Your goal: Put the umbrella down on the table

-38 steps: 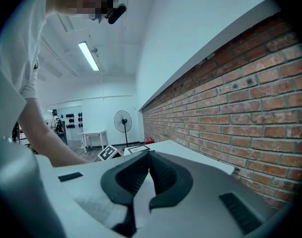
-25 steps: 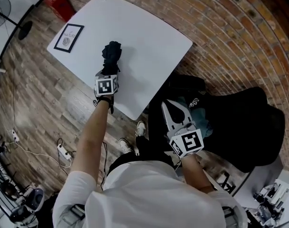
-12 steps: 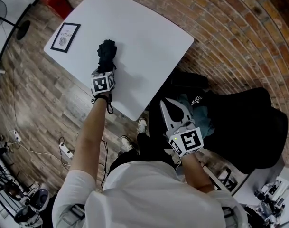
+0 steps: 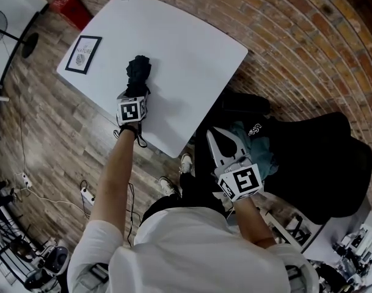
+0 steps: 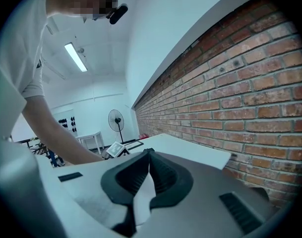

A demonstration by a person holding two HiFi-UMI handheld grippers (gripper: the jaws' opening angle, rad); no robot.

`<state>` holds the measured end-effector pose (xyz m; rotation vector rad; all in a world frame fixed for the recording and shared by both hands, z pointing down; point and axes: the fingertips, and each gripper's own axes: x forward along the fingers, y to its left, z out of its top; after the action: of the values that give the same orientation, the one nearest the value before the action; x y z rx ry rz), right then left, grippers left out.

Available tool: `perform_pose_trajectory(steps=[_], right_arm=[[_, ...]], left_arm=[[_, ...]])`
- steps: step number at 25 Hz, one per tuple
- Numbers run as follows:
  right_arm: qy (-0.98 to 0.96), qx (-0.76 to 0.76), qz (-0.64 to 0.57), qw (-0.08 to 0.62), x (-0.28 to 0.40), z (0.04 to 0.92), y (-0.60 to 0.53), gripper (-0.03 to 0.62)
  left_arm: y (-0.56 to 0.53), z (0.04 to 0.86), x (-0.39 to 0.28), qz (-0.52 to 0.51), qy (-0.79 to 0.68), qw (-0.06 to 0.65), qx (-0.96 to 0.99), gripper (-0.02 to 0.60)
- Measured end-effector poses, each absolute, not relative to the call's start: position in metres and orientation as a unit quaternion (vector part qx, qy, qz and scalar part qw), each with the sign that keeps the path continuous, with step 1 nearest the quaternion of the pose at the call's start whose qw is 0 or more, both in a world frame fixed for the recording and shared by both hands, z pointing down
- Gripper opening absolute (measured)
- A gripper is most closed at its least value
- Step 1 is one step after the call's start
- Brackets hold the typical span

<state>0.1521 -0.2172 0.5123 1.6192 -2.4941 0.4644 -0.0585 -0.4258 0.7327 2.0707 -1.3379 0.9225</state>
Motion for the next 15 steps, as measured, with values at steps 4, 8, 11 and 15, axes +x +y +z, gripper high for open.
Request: perform_pose_trajectory(steps=[4, 8, 11, 15], right_arm=[[-0.830, 0.534, 0.153, 0.059, 0.149, 0.512, -0.220, 0.020], [-0.832, 0.530, 0.154, 0.053, 0.146, 0.510, -0.222, 0.020], [-0.837, 0.525, 0.150, 0.046, 0.141, 0.507, -0.224, 0.020], [-0.838, 0.524, 0.148, 0.040, 0.135, 0.503, -0.224, 0.020]], left_arm=[[-0.428, 0.727, -0.062, 0.332, -0.497, 0.233, 0.767, 0.355], [-0.424, 0.714, -0.061, 0.323, -0.496, 0.224, 0.774, 0.384], [-0.420, 0.701, -0.060, 0.310, -0.493, 0.218, 0.783, 0.396], [-0.415, 0.683, -0.056, 0.289, -0.490, 0.209, 0.795, 0.396]])
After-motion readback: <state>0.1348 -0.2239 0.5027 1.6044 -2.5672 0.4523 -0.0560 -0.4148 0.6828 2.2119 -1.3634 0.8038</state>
